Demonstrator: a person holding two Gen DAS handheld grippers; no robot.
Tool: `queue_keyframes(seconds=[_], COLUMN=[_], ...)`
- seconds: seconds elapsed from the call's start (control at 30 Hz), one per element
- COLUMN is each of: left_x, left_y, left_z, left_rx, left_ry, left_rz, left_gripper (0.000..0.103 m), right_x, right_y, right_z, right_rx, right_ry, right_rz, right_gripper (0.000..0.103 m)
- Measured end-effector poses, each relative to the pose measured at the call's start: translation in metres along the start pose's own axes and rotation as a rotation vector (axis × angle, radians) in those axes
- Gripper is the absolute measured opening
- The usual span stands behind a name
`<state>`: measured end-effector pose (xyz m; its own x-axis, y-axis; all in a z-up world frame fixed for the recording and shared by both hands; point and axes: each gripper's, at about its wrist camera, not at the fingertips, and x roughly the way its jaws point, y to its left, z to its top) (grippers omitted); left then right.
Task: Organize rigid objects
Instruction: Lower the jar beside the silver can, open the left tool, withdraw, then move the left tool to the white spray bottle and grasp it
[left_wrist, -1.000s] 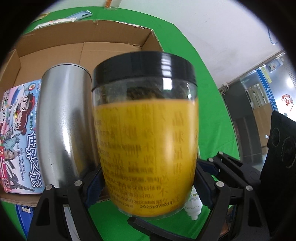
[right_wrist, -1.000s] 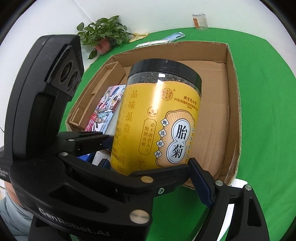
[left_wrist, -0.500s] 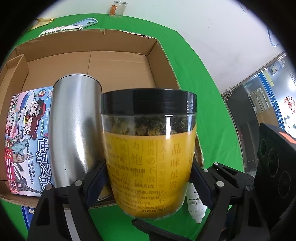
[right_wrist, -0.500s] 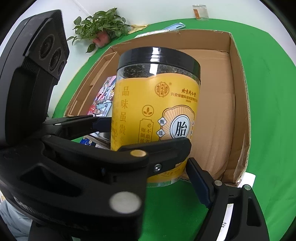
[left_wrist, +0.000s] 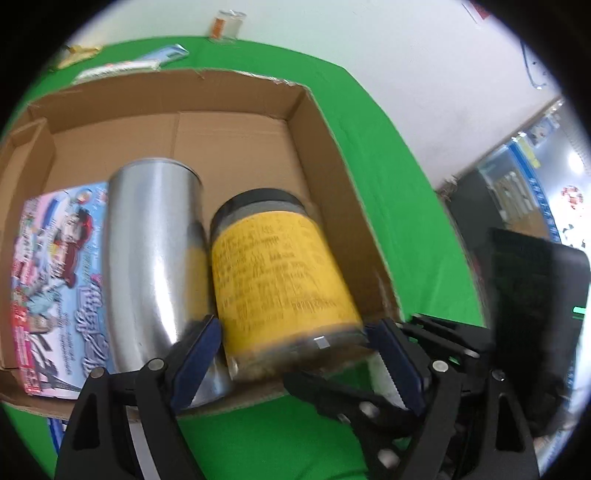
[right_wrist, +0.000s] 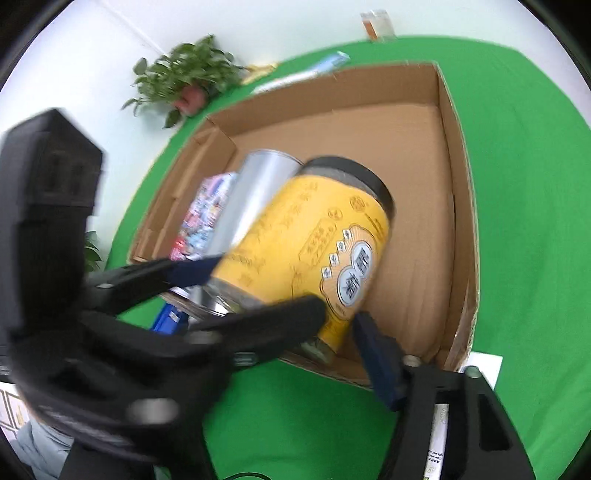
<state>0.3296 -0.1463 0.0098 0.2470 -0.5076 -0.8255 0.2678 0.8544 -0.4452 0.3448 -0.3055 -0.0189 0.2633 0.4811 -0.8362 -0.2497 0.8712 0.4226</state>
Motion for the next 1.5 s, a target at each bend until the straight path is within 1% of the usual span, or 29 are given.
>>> queue_keyframes(seconds=[0.07,0.17,0.2,0.3,0.33,0.37,0.43,0.53,0.57,0.6,0.63,0.67,0.73,0.83,0.93,0.97,1.0,1.03,1.07,1.1,1.13,1.17,1.2,1.23,1.27,1.3,1.33,1.4,1.5], left_x=[-0.003,-0.006,-0.009,-0.025,-0.031,-0.039,-0.061,-0.093,-0.101,-0.105,-0.109,-0.112,-0.113,-0.115,-0.125,-0.128,-0.131,-0.131,-0.132,-0.134,-0.138,-0.142,-0.144,-0.144,-0.144,-0.146,-0.146,-0.140,-0.130], left_y=[0.001,0.008,0.011,0.016,0.009,0.008,0.002,-0.009,-0.013,-0.015,-0.017,-0.017,-0.016,-0.013,-0.009,-0.008,-0.010,-0.011,-0.011,-0.012,-0.015,-0.018,-0.021,-0.022,-0.023,-0.022,-0.021,-0.018,-0.010], left_z=[-0.001,-0.002,-0.003,-0.006,-0.009,-0.012,-0.024,-0.056,-0.072,-0.084,-0.095,-0.105,-0.124,-0.142,-0.155,-0.159,-0.165,-0.167,-0.169,-0.173,-0.179,-0.185,-0.189,-0.192,-0.194,-0.199,-0.201,-0.200,-0.200], left_rx=[0.010,0.000,-0.004,0.008,0.017,0.034,0.086,0.164,0.181,0.189,0.193,0.186,0.156,0.118,0.105,0.110,0.115,0.115,0.111,0.118,0.129,0.136,0.143,0.150,0.144,0.124,0.110,0.100,0.076], left_ry=[0.002,0.012,0.007,-0.057,-0.082,-0.120,-0.233,-0.438,-0.507,-0.541,-0.571,-0.587,-0.589,-0.573,-0.576,-0.566,-0.553,-0.530,-0.502,-0.507,-0.524,-0.544,-0.555,-0.558,-0.571,-0.617,-0.628,-0.591,-0.560], left_rz=[-0.002,-0.034,-0.034,-0.002,0.010,0.025,0.094,0.251,0.300,0.330,0.354,0.370,0.398,0.416,0.422,0.416,0.404,0.402,0.416,0.422,0.416,0.407,0.404,0.408,0.415,0.414,0.416,0.398,0.404], left_gripper=[0.085,0.085,0.085,0.085,0.085,0.085,0.085,0.087,0.089,0.091,0.091,0.092,0.092,0.092,0.091,0.083,0.041,0.017,0.001,0.001,0.001,0.004,0.030,0.057,0.103,0.102,0.102,0.102,0.102], right_x=[0.001,-0.005,-0.008,-0.020,-0.027,-0.032,-0.044,-0.059,-0.066,-0.070,-0.075,-0.079,-0.083,-0.087,-0.094,-0.096,-0.098,-0.100,-0.103,-0.105,-0.107,-0.110,-0.112,-0.113,-0.114,-0.116,-0.117,-0.119,-0.118], right_y=[-0.003,-0.003,-0.003,-0.003,-0.006,-0.006,-0.007,0.011,0.025,0.033,0.044,0.055,0.066,0.079,0.095,0.103,0.109,0.115,0.121,0.127,0.132,0.135,0.136,0.138,0.139,0.140,0.140,0.136,0.116], right_z=[-0.004,-0.005,-0.007,-0.009,-0.010,-0.011,-0.014,-0.032,-0.045,-0.055,-0.068,-0.084,-0.106,-0.135,-0.158,-0.166,-0.173,-0.179,-0.187,-0.194,-0.199,-0.206,-0.207,-0.210,-0.211,-0.212,-0.214,-0.218,-0.218], right_rx=[-0.009,-0.028,-0.040,-0.087,-0.088,-0.084,-0.058,-0.052,-0.064,-0.072,-0.077,-0.074,-0.055,-0.035,-0.070,-0.085,-0.097,-0.107,-0.119,-0.130,-0.136,-0.135,-0.131,-0.130,-0.128,-0.126,-0.126,-0.133,-0.113], right_ry=[0.004,0.016,0.020,0.024,0.016,0.003,-0.048,-0.151,-0.220,-0.260,-0.327,-0.386,-0.423,-0.459,-0.480,-0.492,-0.501,-0.509,-0.525,-0.535,-0.540,-0.551,-0.554,-0.554,-0.557,-0.561,-0.563,-0.565,-0.544], right_rz=[-0.008,-0.009,-0.010,-0.043,-0.041,-0.042,-0.074,-0.167,-0.214,-0.243,-0.294,-0.353,-0.424,-0.467,-0.485,-0.496,-0.496,-0.492,-0.486,-0.484,-0.487,-0.486,-0.478,-0.468,-0.460,-0.457,-0.460,-0.437,-0.397], right_gripper=[0.057,0.059,0.062,0.067,0.067,0.067,0.067,0.069,0.074,0.092,0.103,0.102,0.102,0.102,0.102,0.102,0.102,0.102,0.101,0.098,0.091,0.088,0.086,0.086,0.088,0.091,0.097,0.099,0.099])
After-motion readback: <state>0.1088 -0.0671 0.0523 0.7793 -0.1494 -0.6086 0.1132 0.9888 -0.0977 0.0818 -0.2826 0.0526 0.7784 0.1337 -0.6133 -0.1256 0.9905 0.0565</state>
